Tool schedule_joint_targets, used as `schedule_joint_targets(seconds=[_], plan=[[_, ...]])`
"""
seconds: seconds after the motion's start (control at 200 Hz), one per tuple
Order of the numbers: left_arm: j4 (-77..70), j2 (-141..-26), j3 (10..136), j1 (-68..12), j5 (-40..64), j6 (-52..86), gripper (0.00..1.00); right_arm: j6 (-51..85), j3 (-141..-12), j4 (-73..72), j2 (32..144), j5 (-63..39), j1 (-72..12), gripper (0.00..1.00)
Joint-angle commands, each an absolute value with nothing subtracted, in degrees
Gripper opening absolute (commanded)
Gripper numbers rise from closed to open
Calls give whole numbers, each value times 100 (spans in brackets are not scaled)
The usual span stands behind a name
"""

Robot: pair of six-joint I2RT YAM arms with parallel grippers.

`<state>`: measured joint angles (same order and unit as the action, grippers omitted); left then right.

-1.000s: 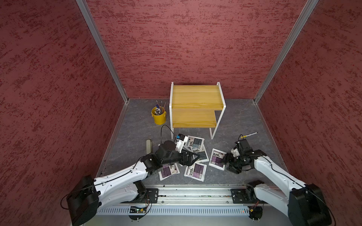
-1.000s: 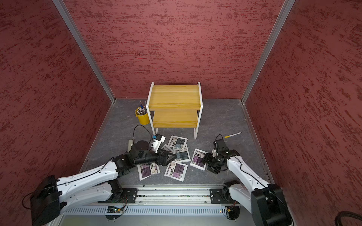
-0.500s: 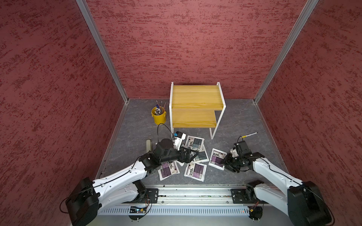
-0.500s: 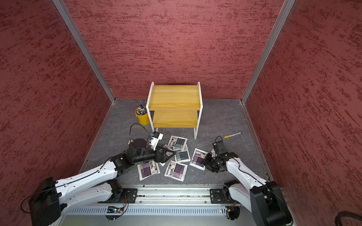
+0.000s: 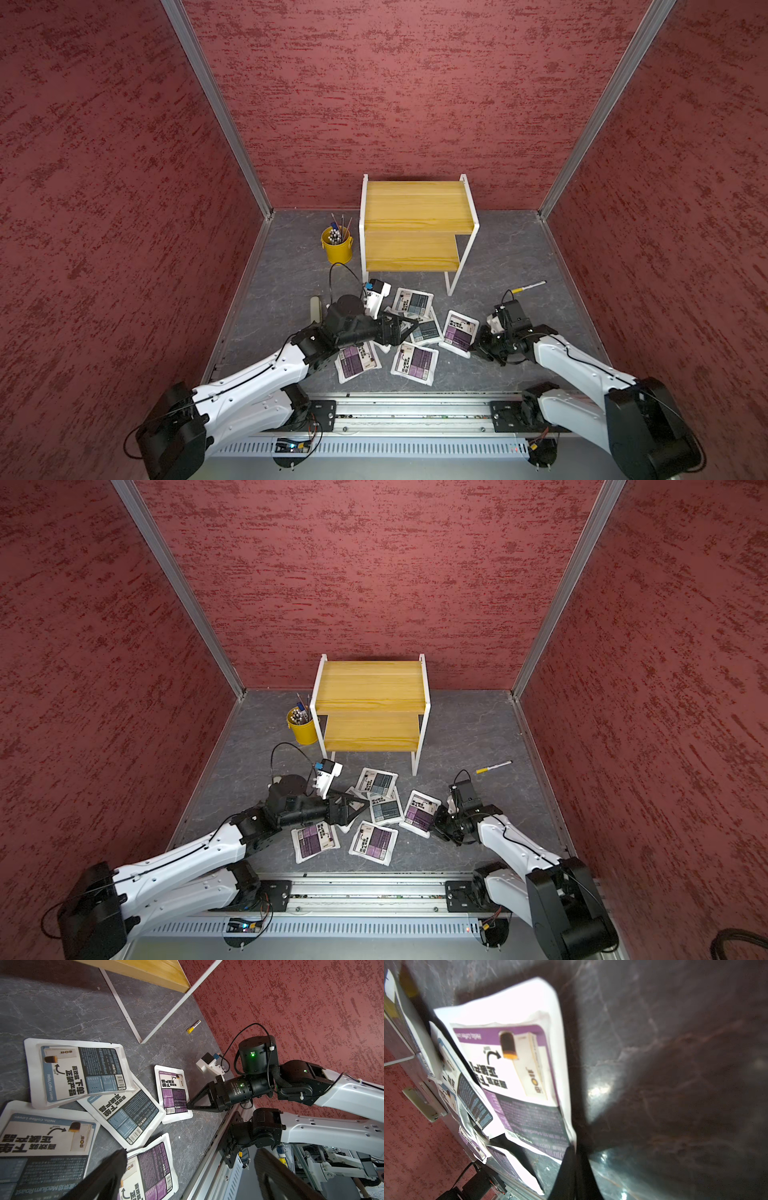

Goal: Place the bagged coffee beans on the shelf by color
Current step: Pick up the bagged coffee beans at the center of the board.

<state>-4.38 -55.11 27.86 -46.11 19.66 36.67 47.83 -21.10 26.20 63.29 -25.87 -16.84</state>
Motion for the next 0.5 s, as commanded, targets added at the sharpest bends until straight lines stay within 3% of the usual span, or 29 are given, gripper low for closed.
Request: schedule_joint_targets(seconds=[0.0,0.14,0.496], plan=[[-387,-5438,2711,-4559,2051,3687,100,4778,-2001,2642,6442,-2217,-1754,0],[-334,-5387,2719,-4544,2048,3690,100,4768,-2113,3007,6111,-2104,-1768,0],[-425,-5214,2970,-4052,2439,4149,100,4677,-3577,5765,3991,-1249,-1765,0]])
